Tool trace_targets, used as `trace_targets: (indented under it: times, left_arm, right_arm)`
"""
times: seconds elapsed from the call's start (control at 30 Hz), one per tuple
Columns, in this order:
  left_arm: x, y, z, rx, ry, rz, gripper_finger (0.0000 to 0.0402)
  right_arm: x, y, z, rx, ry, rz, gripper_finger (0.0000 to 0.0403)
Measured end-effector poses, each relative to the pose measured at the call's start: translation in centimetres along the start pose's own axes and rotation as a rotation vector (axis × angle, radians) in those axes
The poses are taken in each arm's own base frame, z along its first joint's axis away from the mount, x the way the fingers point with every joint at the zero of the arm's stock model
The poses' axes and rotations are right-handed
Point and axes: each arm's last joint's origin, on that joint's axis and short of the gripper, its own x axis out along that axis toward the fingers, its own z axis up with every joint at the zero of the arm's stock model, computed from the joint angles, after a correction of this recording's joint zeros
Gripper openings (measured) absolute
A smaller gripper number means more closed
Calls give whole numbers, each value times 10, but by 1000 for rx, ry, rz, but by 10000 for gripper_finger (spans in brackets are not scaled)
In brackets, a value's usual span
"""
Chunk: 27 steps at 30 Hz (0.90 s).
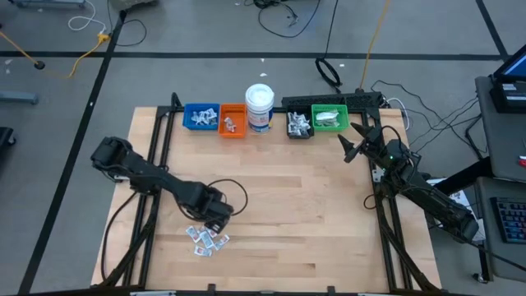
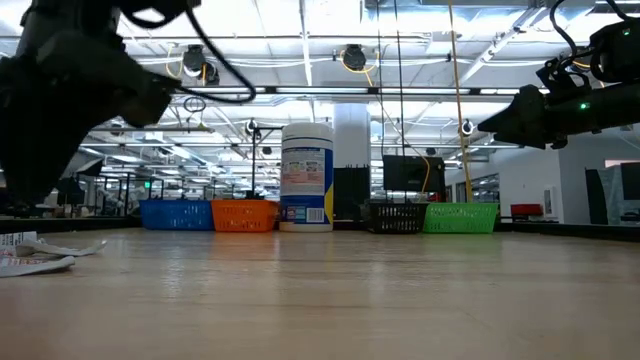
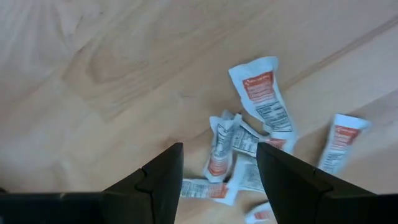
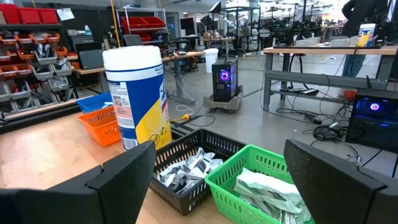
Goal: Pick & Place First Aid Supplies
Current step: Put the ointment pack into the orange bin
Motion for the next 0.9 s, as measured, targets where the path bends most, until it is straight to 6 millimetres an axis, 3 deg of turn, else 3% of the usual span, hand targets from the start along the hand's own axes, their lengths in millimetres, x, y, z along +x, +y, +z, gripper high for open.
trace_targets:
  times: [0.47,0.63,0.77,0.9]
  left_arm:
    - [32,-6,5,67,67,63,209]
    - [33,-7,5,75,76,43,206]
    - [33,-7,5,80,75,45,168]
    - [33,-7,5,90,77,44,96]
  right_arm:
    - [0,0,0,0,0,0,352]
    - [0,0,0,0,0,0,352]
    - [0,0,0,0,0,0,352]
    - [0,0,0,0,0,0,352]
